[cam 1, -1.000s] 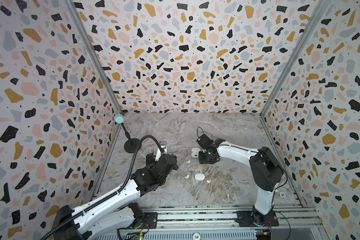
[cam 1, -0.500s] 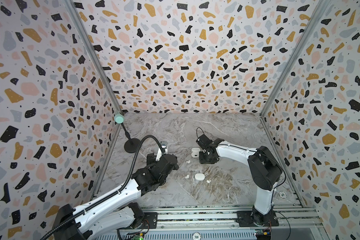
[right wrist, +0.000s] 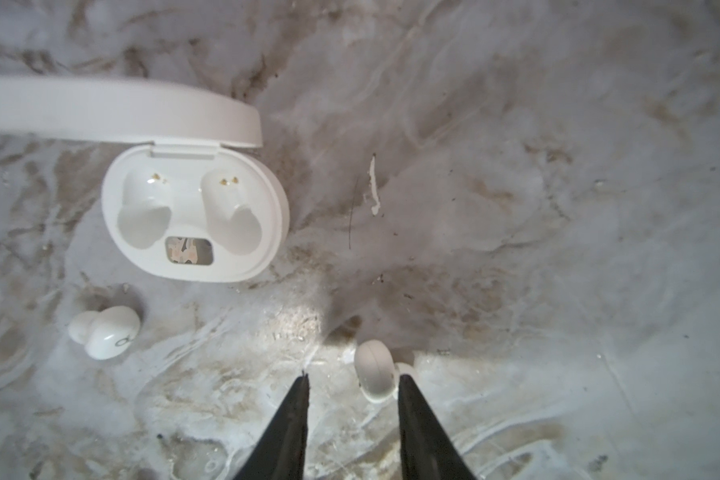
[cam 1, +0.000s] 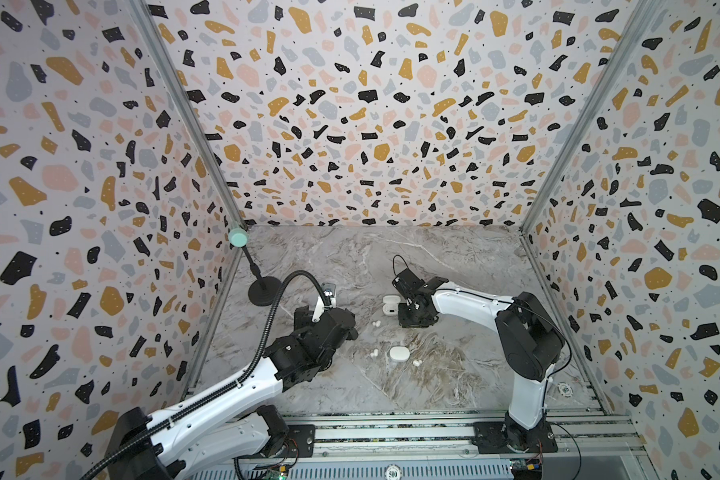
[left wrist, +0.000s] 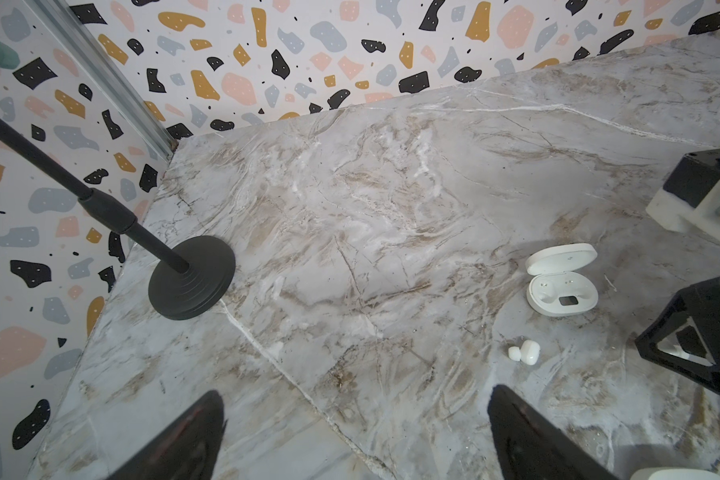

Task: Insert the wireless bluetooth earbuds into the charging case
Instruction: 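Lower the right gripper around a white earbud and close on it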

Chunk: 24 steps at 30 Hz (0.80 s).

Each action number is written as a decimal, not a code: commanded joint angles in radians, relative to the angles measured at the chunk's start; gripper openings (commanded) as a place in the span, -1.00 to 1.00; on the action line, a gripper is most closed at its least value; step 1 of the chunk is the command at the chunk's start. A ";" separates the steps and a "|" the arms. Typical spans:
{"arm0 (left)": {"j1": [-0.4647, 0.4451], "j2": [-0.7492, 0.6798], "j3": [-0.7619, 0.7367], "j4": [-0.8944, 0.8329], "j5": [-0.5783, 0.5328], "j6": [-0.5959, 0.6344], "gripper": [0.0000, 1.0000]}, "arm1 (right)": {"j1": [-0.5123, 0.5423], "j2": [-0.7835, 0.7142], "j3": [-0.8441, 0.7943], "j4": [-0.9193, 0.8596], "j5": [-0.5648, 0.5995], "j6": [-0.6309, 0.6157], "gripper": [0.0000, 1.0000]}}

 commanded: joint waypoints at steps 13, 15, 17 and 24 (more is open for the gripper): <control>0.006 0.007 -0.015 0.027 0.005 0.009 1.00 | 0.004 0.013 0.025 -0.032 0.024 0.006 -0.31; 0.007 0.008 -0.015 0.026 0.005 0.008 1.00 | 0.004 0.017 0.025 -0.035 0.027 0.007 -0.31; 0.005 0.009 -0.014 0.026 0.007 0.008 0.99 | 0.004 0.020 0.026 -0.037 0.030 0.006 -0.35; 0.006 0.012 -0.014 0.026 0.011 0.010 1.00 | 0.004 0.028 0.026 -0.045 0.042 0.008 -0.39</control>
